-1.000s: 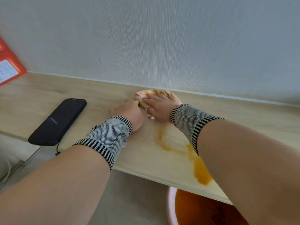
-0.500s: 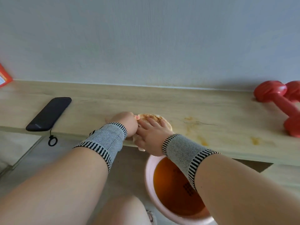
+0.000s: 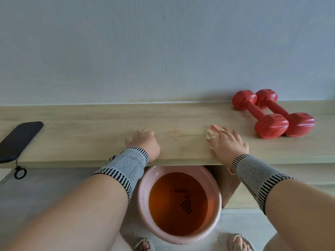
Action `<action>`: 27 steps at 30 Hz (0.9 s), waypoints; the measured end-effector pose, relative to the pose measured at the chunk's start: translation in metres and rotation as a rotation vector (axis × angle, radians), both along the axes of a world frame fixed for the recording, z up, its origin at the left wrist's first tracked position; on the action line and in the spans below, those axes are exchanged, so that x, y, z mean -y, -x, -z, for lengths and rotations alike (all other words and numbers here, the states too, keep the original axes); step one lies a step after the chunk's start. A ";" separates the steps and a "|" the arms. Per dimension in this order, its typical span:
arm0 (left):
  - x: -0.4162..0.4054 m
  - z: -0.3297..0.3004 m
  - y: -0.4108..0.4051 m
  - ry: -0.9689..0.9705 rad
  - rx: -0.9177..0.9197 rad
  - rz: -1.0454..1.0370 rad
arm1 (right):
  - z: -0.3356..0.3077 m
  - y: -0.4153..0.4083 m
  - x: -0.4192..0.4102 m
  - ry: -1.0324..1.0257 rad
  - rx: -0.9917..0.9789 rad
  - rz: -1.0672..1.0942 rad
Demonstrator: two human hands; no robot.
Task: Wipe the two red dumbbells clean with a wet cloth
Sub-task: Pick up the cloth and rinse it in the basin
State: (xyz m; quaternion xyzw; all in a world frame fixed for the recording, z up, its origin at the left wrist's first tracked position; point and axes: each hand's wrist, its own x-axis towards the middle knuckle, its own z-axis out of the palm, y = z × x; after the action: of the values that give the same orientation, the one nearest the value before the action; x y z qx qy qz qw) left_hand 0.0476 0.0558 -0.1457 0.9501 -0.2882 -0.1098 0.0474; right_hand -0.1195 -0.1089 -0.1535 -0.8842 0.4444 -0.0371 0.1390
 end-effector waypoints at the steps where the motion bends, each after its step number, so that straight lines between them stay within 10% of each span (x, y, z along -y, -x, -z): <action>1: -0.003 0.001 -0.003 -0.006 0.002 -0.019 | 0.006 -0.002 -0.001 -0.001 -0.047 -0.003; 17: -0.118 0.000 -0.073 0.211 -0.055 -0.314 | 0.018 -0.184 -0.185 0.096 -0.070 -0.881; 27: -0.025 -0.002 -0.003 0.084 -0.044 -0.016 | 0.014 -0.071 -0.055 0.075 -0.171 -0.483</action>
State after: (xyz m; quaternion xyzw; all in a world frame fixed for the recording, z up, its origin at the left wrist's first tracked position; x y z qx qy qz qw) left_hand 0.0510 0.0805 -0.1435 0.9468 -0.2839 -0.1182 0.0944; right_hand -0.0484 -0.0540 -0.1671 -0.9692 0.2286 0.0558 0.0727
